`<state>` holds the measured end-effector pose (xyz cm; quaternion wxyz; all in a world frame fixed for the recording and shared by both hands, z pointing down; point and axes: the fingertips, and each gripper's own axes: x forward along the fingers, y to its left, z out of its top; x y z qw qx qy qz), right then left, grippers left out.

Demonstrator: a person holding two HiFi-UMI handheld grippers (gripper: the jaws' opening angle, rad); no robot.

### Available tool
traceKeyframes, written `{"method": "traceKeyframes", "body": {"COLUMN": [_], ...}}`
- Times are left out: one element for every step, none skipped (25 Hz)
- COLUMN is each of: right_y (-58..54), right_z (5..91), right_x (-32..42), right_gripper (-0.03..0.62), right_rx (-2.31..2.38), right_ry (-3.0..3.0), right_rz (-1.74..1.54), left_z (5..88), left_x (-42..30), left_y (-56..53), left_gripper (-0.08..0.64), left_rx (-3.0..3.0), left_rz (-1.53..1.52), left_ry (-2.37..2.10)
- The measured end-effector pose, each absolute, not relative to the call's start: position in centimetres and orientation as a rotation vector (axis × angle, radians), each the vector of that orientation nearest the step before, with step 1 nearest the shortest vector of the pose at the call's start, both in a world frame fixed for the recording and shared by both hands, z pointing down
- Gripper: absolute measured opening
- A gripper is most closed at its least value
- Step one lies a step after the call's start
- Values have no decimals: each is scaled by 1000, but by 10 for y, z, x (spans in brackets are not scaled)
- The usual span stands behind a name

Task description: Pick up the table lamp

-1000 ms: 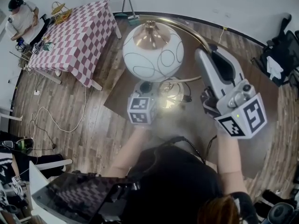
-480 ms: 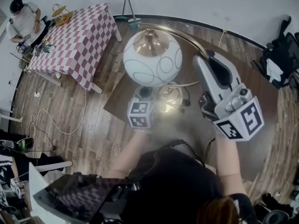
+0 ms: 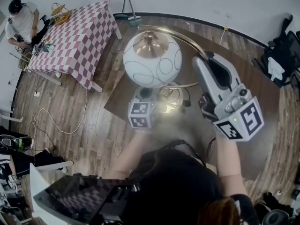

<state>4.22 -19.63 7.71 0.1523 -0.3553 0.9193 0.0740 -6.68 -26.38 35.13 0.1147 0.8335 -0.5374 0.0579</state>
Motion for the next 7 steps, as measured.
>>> {"method": "traceKeyframes", "body": {"right_y": [-197, -198, -199, -199, -200, -201, -202], "right_z": [79, 80, 81, 81, 82, 82, 83], "right_x": [42, 42, 42, 42, 42, 42, 42], "right_gripper": [43, 43, 43, 43, 43, 43, 43], "right_rx": [-1020, -1021, -1024, -1026, -1028, -1030, -1031], "right_ry": [2637, 2637, 2637, 2636, 2636, 2635, 2636], "right_rz": [211, 210, 209, 208, 207, 206, 206], "left_z": [353, 354, 355, 355, 356, 356, 357], "left_x": [-67, -67, -67, -67, -68, -68, -69], "left_y": [-264, -265, -266, -267, -268, -269, -270], "left_gripper": [0, 0, 0, 0, 0, 0, 0], "left_rx": [2443, 2442, 2442, 2441, 2441, 2441, 2440], "left_rz": [170, 170, 171, 172, 174, 176, 177], "left_ry": [-1575, -1574, -1575, -1576, -1578, -1579, -1581]}}
